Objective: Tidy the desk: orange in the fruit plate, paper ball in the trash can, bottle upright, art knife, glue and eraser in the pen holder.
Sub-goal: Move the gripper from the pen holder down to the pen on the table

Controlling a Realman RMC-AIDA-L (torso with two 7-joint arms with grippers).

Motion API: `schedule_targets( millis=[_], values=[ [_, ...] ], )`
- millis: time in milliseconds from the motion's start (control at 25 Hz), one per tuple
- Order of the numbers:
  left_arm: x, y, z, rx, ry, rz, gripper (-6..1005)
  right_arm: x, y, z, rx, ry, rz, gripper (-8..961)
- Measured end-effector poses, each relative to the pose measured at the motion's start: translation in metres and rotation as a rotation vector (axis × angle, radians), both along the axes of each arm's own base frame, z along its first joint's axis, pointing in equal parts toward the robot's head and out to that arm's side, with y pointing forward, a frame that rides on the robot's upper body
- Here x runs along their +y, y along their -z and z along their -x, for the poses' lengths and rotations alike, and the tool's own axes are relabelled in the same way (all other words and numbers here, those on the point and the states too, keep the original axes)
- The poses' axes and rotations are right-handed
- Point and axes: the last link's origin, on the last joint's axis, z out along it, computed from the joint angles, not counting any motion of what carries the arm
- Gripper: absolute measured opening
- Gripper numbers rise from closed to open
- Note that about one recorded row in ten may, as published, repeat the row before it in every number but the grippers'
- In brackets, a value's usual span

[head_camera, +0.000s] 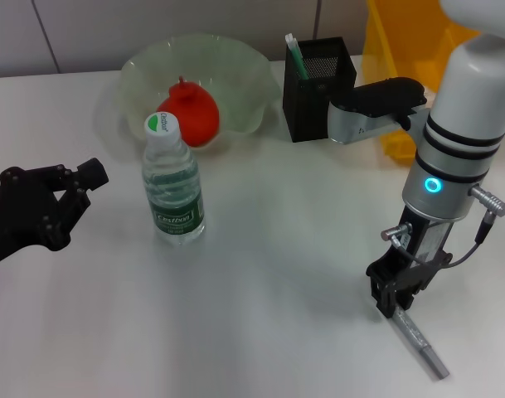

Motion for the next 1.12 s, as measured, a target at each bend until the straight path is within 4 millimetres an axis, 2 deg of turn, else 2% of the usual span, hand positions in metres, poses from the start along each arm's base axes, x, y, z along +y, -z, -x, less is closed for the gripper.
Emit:
schedule_targets(
  millis=[640,1120],
  values=[
    [-0.0006,-0.0003,-0.0002,-0.002,0.003,0.001,26,0.0003,-0.0001,-0.0005,-0.004,-0.002,-0.001,216],
    [-0.0013,-0.0003,0.0004,-0.002,0.001,0.001,26,0.0003,-0.0008,-0.0015,-0.006,0.001,-0.001,148]
  ],
)
